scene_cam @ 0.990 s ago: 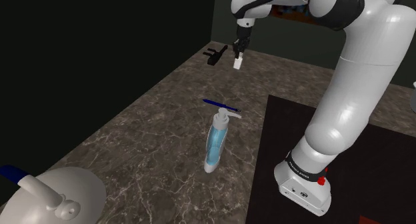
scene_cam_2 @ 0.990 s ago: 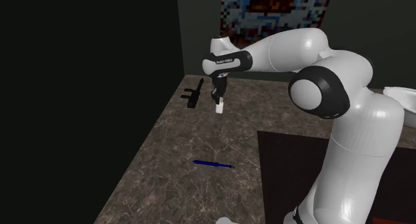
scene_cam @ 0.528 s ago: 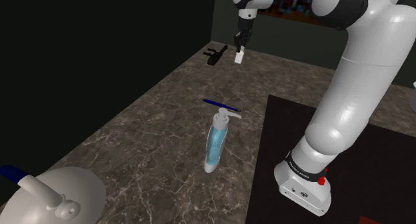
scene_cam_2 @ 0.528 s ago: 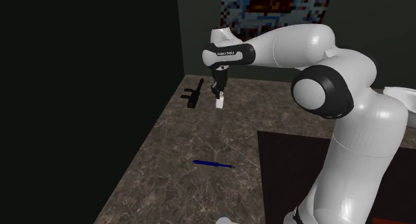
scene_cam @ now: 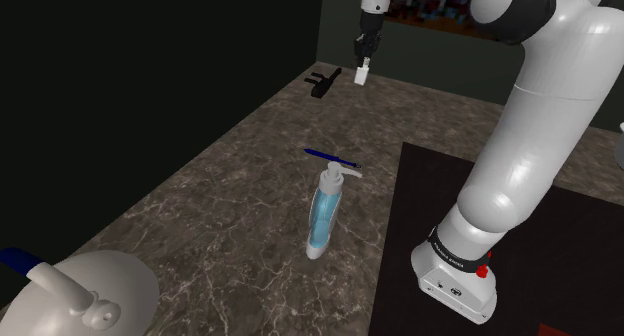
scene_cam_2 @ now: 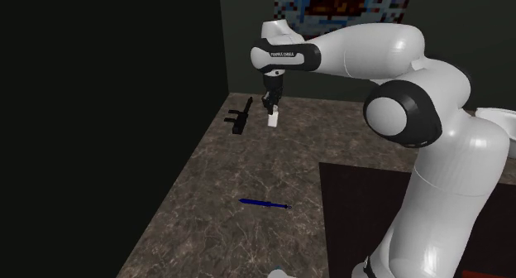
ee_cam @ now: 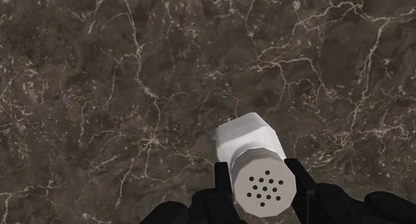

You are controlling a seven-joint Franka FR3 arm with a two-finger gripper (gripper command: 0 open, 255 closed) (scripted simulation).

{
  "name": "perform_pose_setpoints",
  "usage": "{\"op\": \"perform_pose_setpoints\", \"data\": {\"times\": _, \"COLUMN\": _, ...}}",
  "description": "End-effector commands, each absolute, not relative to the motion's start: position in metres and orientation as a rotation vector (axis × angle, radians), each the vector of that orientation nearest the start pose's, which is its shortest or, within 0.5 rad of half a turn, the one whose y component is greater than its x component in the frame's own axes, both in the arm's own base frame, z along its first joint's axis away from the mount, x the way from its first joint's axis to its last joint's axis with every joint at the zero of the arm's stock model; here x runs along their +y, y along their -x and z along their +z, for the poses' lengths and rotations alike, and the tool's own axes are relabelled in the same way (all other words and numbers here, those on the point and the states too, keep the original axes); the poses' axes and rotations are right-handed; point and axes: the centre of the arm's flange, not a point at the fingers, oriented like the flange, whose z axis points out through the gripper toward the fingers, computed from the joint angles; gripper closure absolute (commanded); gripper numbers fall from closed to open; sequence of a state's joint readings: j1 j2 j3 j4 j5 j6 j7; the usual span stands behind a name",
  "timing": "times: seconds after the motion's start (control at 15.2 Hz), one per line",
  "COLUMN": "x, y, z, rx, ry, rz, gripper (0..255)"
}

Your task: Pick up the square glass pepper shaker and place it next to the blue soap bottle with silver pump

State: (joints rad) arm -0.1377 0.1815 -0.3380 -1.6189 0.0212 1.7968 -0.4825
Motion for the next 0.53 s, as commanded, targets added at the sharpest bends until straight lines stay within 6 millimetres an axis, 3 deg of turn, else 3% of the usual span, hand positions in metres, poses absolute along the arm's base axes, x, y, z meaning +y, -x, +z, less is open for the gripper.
{"op": "perform_pose_setpoints", "data": {"times": 0.0, "x": -0.268, "y": -0.556, "z": 0.531, "rx": -0.012, "ry": 3.179, "rz": 0.020, "gripper": 255}}
{"op": "perform_pose_setpoints", "data": {"times": 0.46, "x": -0.268, "y": -0.556, "z": 0.568, "rx": -0.012, "ry": 3.179, "rz": 0.020, "gripper": 255}}
